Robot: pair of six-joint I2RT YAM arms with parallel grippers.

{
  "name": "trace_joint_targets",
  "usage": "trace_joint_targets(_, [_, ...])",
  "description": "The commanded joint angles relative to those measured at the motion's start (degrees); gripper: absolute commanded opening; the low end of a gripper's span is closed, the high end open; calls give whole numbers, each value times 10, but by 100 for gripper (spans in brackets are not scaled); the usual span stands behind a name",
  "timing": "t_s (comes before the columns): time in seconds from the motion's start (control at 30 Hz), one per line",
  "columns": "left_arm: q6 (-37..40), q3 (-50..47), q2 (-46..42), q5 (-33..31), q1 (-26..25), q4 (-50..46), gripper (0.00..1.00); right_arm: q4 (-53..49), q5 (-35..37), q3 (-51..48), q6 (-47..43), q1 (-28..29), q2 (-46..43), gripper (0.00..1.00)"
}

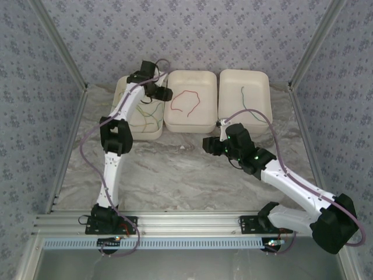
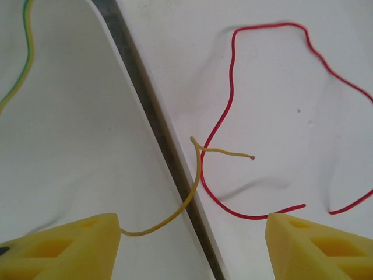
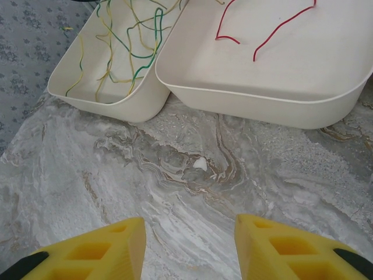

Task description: Untangle the cables

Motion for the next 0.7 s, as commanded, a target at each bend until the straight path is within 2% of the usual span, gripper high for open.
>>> trace_joint_targets(0.0, [19, 35, 19, -2, -2, -26, 65, -3, -7, -5, 9, -3, -11, 46])
trace_joint_targets(0.2, [10, 41, 33, 5, -2, -12, 54, -11, -5, -6, 8, -5, -18, 46])
trace_joint_targets(0.23, [8, 44, 34, 6, -2, -10, 50, -11, -4, -8, 8, -5, -22, 46])
trace_joint_targets(0.37, [1, 62, 42, 11, 0, -12, 24, -13, -2, -13, 9, -6, -28, 46])
trace_joint_targets(0.43, [-1, 62, 41, 13, 0, -13, 16, -11, -3, -15, 10, -7, -28, 46])
trace_joint_targets(0.63, [-15, 63, 33, 32, 2, -12, 10, -1, -9, -18, 13, -7, -24, 46])
trace_joint_targets(0.67, [-21, 62, 30, 37, 3, -13, 14, -2, -9, -19, 13, -7, -24, 46])
